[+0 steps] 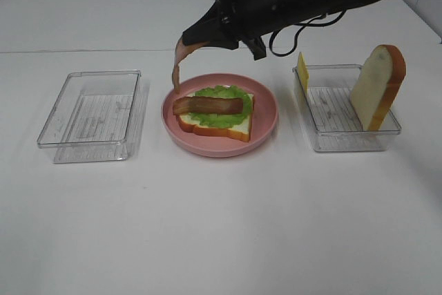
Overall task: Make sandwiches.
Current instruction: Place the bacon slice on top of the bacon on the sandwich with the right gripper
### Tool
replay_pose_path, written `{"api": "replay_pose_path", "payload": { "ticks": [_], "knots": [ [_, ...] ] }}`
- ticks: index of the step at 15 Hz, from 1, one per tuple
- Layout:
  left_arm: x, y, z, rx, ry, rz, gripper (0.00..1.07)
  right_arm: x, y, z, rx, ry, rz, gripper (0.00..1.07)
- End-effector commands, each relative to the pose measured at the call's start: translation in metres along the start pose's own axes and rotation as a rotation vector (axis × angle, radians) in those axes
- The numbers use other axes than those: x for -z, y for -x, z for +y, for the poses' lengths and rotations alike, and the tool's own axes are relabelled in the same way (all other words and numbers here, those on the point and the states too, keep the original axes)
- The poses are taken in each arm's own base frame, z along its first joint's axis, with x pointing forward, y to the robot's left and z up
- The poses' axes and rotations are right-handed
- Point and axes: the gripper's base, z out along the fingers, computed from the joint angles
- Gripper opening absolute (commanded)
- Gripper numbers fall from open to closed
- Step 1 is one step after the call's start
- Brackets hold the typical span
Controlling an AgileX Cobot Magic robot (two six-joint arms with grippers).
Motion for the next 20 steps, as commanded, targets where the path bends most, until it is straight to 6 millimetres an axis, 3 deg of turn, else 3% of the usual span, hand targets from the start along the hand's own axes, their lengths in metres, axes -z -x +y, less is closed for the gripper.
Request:
{"api": "replay_pose_path", "payload": {
  "ticks": [1, 3, 7, 12, 16, 18, 20],
  "knots": [
    [0.002, -0.001, 0.0, 0.009, 0.0, -0.03, 0.79, -0.019, -0.004, -0.009, -0.068, 0.015, -0.025, 0.0],
    [0.002, -0.001, 0.0, 0.009, 0.001, -0.03, 0.79, -0.032, -0.009, -0.036, -0.097, -0.055, -0.021, 0.0],
    [0.002, -0.001, 0.0, 0.009, 0.001, -0.03, 0.79, -0.022, -0.004, -0.056, -0.061, -0.232, -0.037, 0.0],
    [0.002, -0.001, 0.0, 0.009, 0.001, -0.03, 0.79, -0.017, -0.004, -0.065, 0.019, -0.369, -0.02, 0.02],
    [0.002, -0.001, 0.0, 0.009, 0.001, -0.03, 0.79, -0.003, 0.002, -0.06, 0.123, -0.469, -0.027, 0.07],
    [0.002, -0.001, 0.0, 0.009, 0.001, -0.03, 0.79, 0.001, 0.003, -0.058, 0.15, -0.5, -0.02, 0.19],
    [0.002, -0.001, 0.0, 0.009, 0.001, -0.03, 0.79, 0.001, 0.003, -0.058, 0.15, -0.499, -0.018, 0.52]
  ]
}}
